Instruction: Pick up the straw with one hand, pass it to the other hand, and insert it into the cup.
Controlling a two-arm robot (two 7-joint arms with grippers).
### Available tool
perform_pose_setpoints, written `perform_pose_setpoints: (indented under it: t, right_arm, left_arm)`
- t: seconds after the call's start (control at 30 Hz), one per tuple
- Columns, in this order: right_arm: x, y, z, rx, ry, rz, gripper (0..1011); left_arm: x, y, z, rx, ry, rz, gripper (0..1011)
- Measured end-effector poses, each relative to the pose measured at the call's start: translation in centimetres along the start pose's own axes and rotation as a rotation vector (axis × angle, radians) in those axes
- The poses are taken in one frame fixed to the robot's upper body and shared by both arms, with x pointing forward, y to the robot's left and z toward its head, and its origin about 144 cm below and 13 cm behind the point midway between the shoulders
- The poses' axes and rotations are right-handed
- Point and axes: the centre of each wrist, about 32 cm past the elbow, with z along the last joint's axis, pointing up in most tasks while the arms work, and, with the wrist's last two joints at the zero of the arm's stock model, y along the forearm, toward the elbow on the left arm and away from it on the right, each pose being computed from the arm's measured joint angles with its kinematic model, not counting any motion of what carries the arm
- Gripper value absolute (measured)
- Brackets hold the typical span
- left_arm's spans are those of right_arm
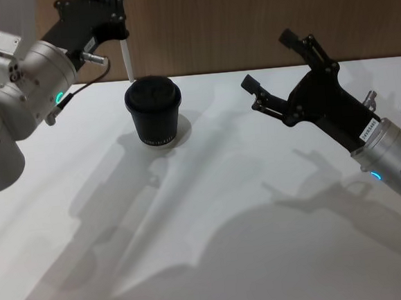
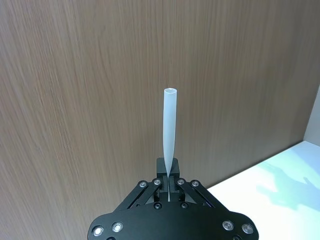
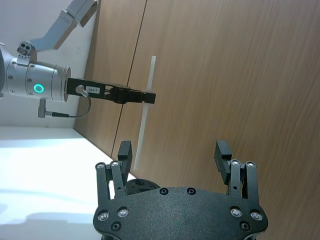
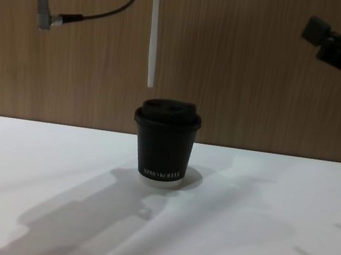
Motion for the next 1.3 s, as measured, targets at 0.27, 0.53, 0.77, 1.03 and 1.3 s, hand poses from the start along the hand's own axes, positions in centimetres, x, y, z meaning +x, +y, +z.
perform_pose_setpoints:
  t: [0.27,0.53,0.77,1.03,1.3]
  right_arm:
    - [0.0,0.0,0.0,0.0,0.0,0.0,1001]
    - [0.0,0.0,0.0,0.0,0.0,0.0,1001]
    - [0.0,0.0,0.0,0.0,0.0,0.0,1001]
    - [0.0,0.0,0.0,0.0,0.0,0.0,1001]
    - [0.0,0.0,0.0,0.0,0.0,0.0,1001]
  left_arm:
    - [0.1,-0.2,0.0,0.011,0.008,-0.002,17]
    - [0.0,-0.4,-0.1,0.017,0.005,0.001,17]
    - [-0.1,-0.6,-0.2,0.022,0.0,-0.002,17]
    - [-0.2,-0.9,-0.3,0.025,-0.004,-0.009,17]
    - [-0.2,-1.2,-0.5,0.03,-0.007,-0.009,17]
